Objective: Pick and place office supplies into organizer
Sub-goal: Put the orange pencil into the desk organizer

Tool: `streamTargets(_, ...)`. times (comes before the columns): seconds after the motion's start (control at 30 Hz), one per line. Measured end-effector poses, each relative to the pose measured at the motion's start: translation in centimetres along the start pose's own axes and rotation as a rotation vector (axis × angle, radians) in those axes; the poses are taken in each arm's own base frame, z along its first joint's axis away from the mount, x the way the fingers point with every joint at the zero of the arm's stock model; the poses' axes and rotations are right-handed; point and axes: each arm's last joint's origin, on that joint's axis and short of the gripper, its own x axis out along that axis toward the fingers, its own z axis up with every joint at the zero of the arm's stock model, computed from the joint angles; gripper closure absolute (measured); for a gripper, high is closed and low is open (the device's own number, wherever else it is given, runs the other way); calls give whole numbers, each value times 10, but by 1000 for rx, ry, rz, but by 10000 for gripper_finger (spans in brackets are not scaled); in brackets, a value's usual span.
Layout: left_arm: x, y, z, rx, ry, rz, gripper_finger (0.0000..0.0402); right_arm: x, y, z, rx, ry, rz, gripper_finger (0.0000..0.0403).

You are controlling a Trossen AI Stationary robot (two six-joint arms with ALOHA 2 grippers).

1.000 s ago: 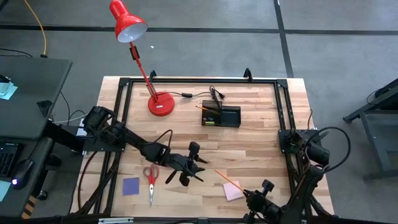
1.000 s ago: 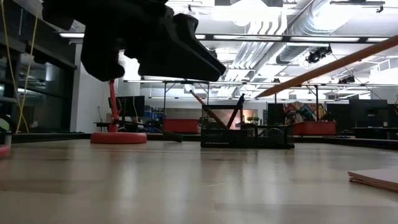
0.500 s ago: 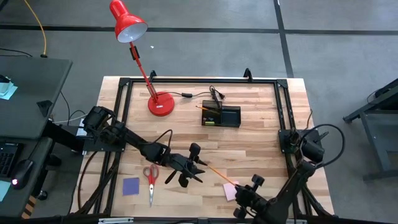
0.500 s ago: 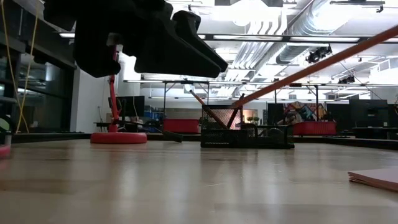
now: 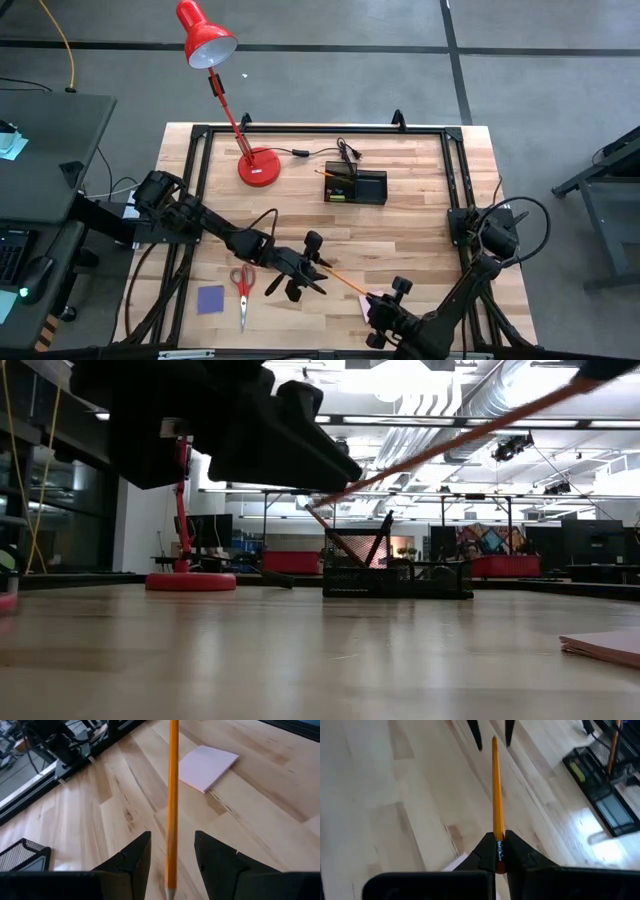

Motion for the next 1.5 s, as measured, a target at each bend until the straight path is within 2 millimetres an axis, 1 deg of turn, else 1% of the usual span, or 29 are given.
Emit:
streamTargets(0.4, 0, -2, -5, 12, 45, -20, 263, 3, 7, 7, -36, -54, 43, 403)
streamTargets(0.47, 0, -2, -5, 7, 47, -21, 276, 4, 7, 7, -33, -45, 43, 403)
streamTargets(0.53, 0, -2, -5, 3, 49, -22, 300, 5, 6, 7, -26, -37, 43, 403)
streamTargets(0.6, 0, -2, -5, 3, 50, -22, 334, 5, 6, 8, -27, -35, 42, 403)
streamTargets(0.67, 0, -2, -6, 5, 54, -31, 375, 7, 5, 9, -27, -24, 40, 403)
streamTargets(0.7, 0, -3, -6, 6, 56, -33, 387, 7, 5, 9, -29, -18, 41, 403)
streamTargets(0.87, 0, -3, -6, 6, 62, -31, 390, 7, 5, 9, -34, -41, 32, 399)
streamTargets(0.97, 0, -2, -7, 6, 76, -20, 393, 5, 5, 9, -29, -62, 24, 372)
streamTargets(1.07, 0, -1, -8, 8, 96, 12, 395, 0, 6, 5, -22, -117, 12, 330)
streamTargets(1.17, -1, 0, -12, 19, 147, 50, 395, -10, 6, -2, -41, -158, 7, 288)
streamTargets(1.27, 0, 2, -14, 9, 158, 64, 397, -22, 3, -14, -6, -184, -4, 252)
streamTargets(1.37, -1, 0, -17, -14, 87, 70, 397, -35, 2, -29, 57, -260, 8, 226)
streamTargets(1.5, -8, -1, -21, -88, -159, 41, 397, -43, 0, -55, 111, -449, 34, 212)
